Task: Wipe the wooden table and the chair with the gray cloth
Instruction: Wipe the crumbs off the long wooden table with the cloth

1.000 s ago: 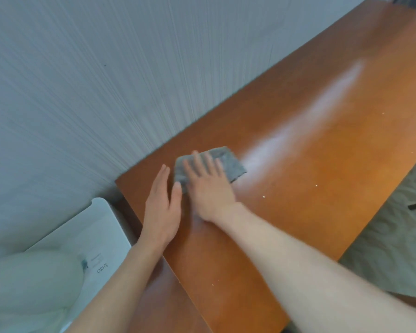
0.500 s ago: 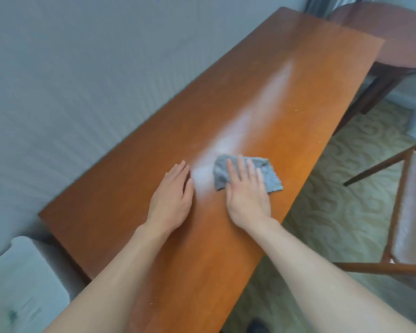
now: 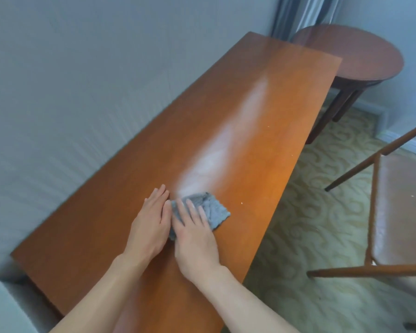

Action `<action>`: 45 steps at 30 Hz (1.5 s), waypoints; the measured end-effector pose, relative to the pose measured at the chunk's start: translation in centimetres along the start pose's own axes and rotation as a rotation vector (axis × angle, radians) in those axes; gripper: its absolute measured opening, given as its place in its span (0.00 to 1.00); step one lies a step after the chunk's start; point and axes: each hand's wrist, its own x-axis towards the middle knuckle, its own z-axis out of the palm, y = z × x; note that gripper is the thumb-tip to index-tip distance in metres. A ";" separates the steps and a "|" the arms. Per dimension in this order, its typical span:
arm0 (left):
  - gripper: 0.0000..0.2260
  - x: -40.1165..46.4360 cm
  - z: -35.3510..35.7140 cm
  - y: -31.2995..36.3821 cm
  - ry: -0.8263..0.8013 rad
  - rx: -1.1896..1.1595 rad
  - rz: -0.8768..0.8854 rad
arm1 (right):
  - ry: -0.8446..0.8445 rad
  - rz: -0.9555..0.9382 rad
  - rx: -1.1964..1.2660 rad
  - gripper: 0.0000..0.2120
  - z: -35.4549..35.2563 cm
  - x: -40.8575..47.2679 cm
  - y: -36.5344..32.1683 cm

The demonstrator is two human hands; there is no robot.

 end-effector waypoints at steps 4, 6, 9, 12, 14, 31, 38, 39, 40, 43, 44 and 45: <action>0.24 0.3 0.4 0.4 0.011 0.102 0.001 | 0.069 0.104 -0.013 0.32 -2.2 1.0 5.6; 0.25 0.5 0.9 1.4 0.007 0.181 0.049 | 0.113 0.212 -0.044 0.32 -4.0 1.1 9.4; 0.24 1.6 2.1 3.8 -0.019 0.226 0.145 | 0.121 0.287 -0.045 0.32 -6.3 0.9 13.8; 0.23 3.1 3.2 6.6 -0.011 0.221 0.208 | 0.161 0.326 -0.051 0.34 -7.6 1.1 16.7; 0.23 4.1 4.0 8.1 -0.009 0.220 0.233 | 0.175 0.337 -0.059 0.35 -8.1 1.7 17.9; 0.23 18.6 12.6 18.3 0.047 0.212 0.191 | 0.172 0.204 -0.036 0.31 -12.6 14.4 29.6; 0.22 18.7 12.8 18.2 0.046 0.231 0.144 | 0.155 0.241 -0.061 0.35 -16.2 19.3 35.9; 0.22 18.7 12.9 18.2 0.043 0.241 0.137 | 0.153 0.259 -0.060 0.35 -16.6 19.4 36.6; 0.22 18.7 13.0 18.2 0.040 0.248 0.132 | 0.151 0.277 -0.054 0.37 -16.8 19.4 37.1; 0.22 18.6 12.9 18.5 0.040 0.248 0.118 | 0.169 0.319 -0.003 0.41 -16.9 18.8 36.9; 0.22 18.6 12.9 18.6 0.041 0.249 0.113 | 0.185 0.335 0.012 0.42 -16.8 18.4 36.5; 0.22 18.6 12.9 18.6 0.039 0.251 0.112 | 0.199 0.348 0.018 0.42 -16.4 17.7 36.0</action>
